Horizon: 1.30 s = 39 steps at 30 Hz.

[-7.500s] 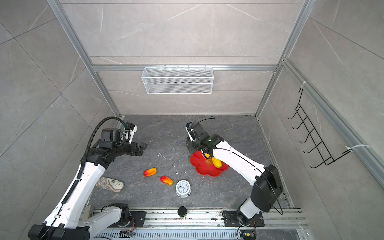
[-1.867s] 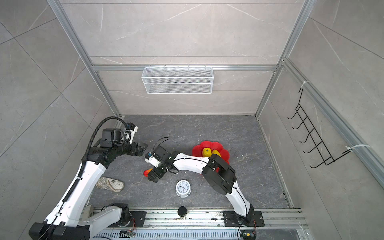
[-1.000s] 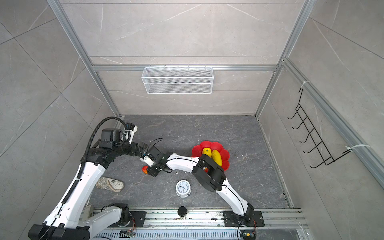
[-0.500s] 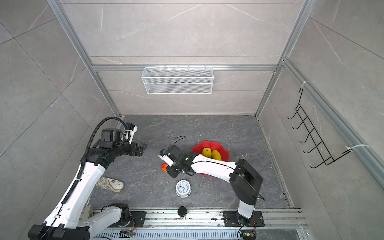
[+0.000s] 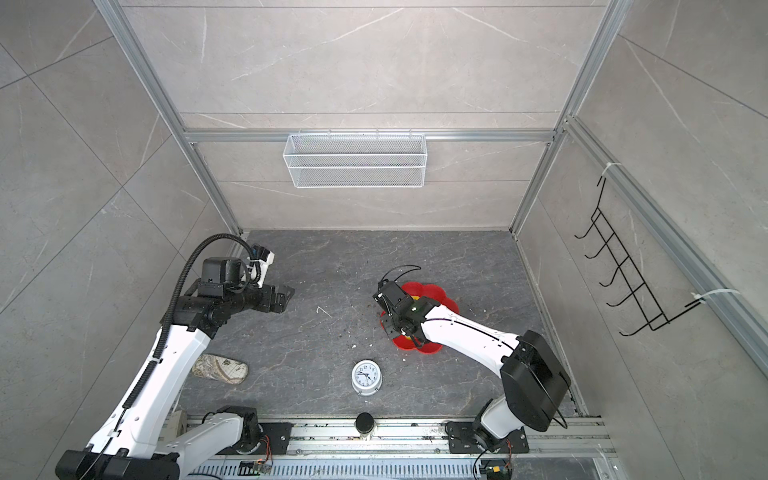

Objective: Place and organize the fake fruits in the fruit bowl

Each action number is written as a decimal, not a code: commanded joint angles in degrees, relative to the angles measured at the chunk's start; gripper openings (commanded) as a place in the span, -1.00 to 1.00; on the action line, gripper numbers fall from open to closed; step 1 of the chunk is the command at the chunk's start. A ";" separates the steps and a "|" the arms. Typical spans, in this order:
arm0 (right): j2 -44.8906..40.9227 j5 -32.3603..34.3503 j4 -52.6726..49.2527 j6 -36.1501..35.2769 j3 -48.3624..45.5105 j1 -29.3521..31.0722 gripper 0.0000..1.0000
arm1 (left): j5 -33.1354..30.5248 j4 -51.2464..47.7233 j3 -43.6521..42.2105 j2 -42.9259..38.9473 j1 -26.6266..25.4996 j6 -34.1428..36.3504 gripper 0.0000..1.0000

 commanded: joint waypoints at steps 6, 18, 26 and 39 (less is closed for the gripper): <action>4.03 3.74 -0.01 6.39 -0.06 -0.40 -0.70 | 0.49 0.02 1.43 -0.79 0.27 0.05 1.00; 9.94 0.74 2.51 6.31 3.85 -1.00 -0.12 | 0.21 0.06 1.34 -0.22 0.27 0.06 1.00; 4.13 2.51 2.99 0.81 3.29 -1.22 0.64 | 0.23 0.05 1.34 0.31 0.27 0.17 1.00; -24.97 -19.46 26.90 -3.23 -13.66 -38.69 1.00 | -0.80 4.10 1.99 2.09 0.27 -3.25 1.00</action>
